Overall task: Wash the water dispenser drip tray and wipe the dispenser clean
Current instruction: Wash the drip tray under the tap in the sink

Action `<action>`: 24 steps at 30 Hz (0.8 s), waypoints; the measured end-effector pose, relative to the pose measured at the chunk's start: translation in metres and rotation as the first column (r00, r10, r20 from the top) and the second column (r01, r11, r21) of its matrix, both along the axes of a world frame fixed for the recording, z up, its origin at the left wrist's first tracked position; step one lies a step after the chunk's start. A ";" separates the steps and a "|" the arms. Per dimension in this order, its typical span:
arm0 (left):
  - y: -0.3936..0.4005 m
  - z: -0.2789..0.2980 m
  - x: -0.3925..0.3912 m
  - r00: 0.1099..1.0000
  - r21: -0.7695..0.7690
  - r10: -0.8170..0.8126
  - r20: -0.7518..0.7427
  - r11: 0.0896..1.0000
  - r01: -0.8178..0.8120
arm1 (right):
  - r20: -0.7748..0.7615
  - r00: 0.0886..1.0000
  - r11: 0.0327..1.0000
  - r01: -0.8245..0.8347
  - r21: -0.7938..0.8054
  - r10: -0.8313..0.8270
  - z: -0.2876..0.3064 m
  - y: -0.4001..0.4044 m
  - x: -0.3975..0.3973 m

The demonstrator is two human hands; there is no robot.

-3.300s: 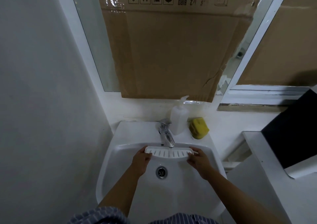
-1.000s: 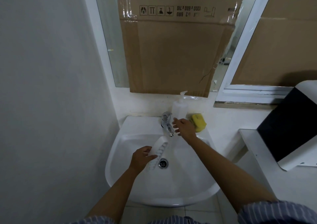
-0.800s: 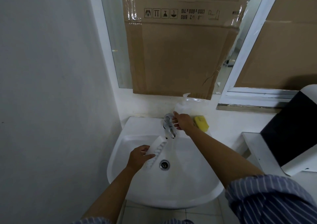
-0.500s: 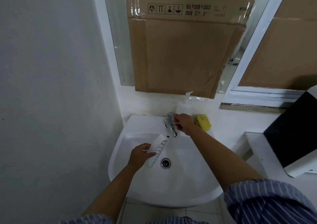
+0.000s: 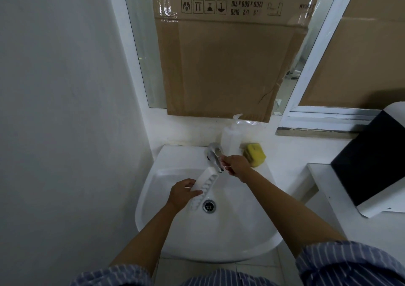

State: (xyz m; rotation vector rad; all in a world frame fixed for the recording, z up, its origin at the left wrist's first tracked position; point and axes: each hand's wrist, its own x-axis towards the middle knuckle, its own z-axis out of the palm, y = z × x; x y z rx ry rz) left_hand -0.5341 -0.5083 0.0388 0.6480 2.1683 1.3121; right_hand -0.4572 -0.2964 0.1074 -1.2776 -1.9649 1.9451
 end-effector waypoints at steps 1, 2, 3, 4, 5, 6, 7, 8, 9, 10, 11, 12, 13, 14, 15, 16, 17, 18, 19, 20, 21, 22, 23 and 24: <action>0.000 0.001 0.000 1.000 -0.004 -0.003 -0.001 1.000 0.003 | -0.013 1.000 0.998 0.005 0.062 -0.004 -0.002 -0.002 0.005; 0.001 0.001 0.000 1.000 -0.011 -0.005 -0.004 1.000 0.005 | -0.042 0.999 0.993 -0.005 0.114 0.010 -0.003 -0.006 0.010; 0.002 0.002 -0.001 1.000 -0.018 -0.007 -0.003 1.000 0.007 | -0.083 0.995 0.987 -0.038 0.153 0.051 -0.002 -0.010 0.017; 0.003 0.002 -0.001 1.000 -0.022 -0.010 -0.001 1.000 0.010 | -0.113 0.987 0.977 -0.094 0.190 0.117 0.000 -0.014 0.023; 0.005 0.003 -0.001 1.000 -0.026 -0.013 0.003 1.000 0.014 | -0.123 0.974 0.959 -0.160 0.234 0.193 0.000 -0.018 0.028; 0.007 0.003 0.000 1.000 -0.027 -0.019 0.006 0.999 0.019 | -0.110 0.957 0.930 -0.227 0.290 0.268 0.001 -0.021 0.032; 0.010 0.003 0.000 1.000 -0.027 -0.023 0.010 0.999 0.023 | -0.093 0.941 0.898 -0.276 0.342 0.325 0.001 -0.024 0.034; 0.012 0.003 0.001 0.999 -0.027 -0.027 0.018 0.999 0.028 | -0.078 0.929 0.870 -0.307 0.386 0.362 -0.001 -0.024 0.036; 0.015 0.003 0.002 0.999 -0.026 -0.032 0.028 0.999 0.033 | -0.074 0.921 0.850 -0.319 0.419 0.383 -0.004 -0.023 0.037; 0.017 0.003 0.003 0.998 -0.022 -0.040 0.039 0.999 0.041 | -0.072 0.914 0.835 -0.330 0.440 0.400 -0.006 -0.022 0.038; 0.018 0.002 0.004 0.997 -0.019 -0.054 0.048 0.998 0.055 | -0.071 0.908 0.823 -0.340 0.455 0.414 -0.005 -0.022 0.040; 0.020 0.002 0.005 0.996 -0.014 -0.071 0.056 0.997 0.072 | -0.063 0.905 0.814 -0.345 0.468 0.421 -0.003 -0.022 0.042; 0.021 0.001 0.006 0.994 -0.010 -0.086 0.063 0.996 0.087 | -0.054 0.905 0.808 -0.348 0.475 0.421 0.001 -0.023 0.044; 0.022 0.001 0.006 0.993 -0.009 -0.097 0.072 0.995 0.098 | -0.048 0.907 0.808 -0.347 0.477 0.418 0.003 -0.023 0.047; 0.023 0.000 0.006 0.991 -0.011 -0.105 0.080 0.994 0.106 | -0.052 0.913 0.815 -0.334 0.474 0.405 0.004 -0.024 0.049; 0.023 -0.001 0.005 0.990 -0.018 -0.112 0.086 0.993 0.114 | -0.068 0.919 0.823 -0.314 0.474 0.390 0.003 -0.025 0.051; 0.024 -0.002 0.004 0.988 -0.037 -0.122 0.093 0.991 0.126 | -0.084 0.925 0.830 -0.289 0.476 0.370 0.002 -0.026 0.053; 0.024 -0.003 0.003 0.986 -0.068 -0.130 0.106 0.988 0.138 | -0.098 0.930 0.835 -0.266 0.482 0.354 0.002 -0.027 0.054; 0.023 -0.006 0.003 0.983 -0.109 -0.130 0.128 0.984 0.144 | -0.105 0.933 0.838 -0.254 0.484 0.344 0.001 -0.028 0.055; 0.022 -0.008 0.002 0.980 -0.151 -0.114 0.161 0.979 0.139 | -0.102 0.932 0.838 -0.260 0.480 0.347 -0.001 -0.028 0.055; 0.019 -0.012 0.001 0.976 -0.184 -0.083 0.202 0.975 0.121 | -0.092 0.930 0.836 -0.273 0.476 0.356 -0.001 -0.028 0.056; 0.017 -0.016 0.000 0.969 -0.208 -0.044 0.242 0.973 0.096 | -0.080 0.929 0.835 -0.285 0.470 0.362 -0.002 -0.028 0.057; 0.014 -0.020 -0.002 0.963 -0.226 -0.011 0.268 0.971 0.074 | -0.069 0.932 0.838 -0.287 0.464 0.357 -0.003 -0.028 0.058; 0.011 -0.023 -0.004 0.959 -0.240 0.012 0.283 0.969 0.059 | -0.057 0.936 0.842 -0.284 0.459 0.346 -0.004 -0.028 0.059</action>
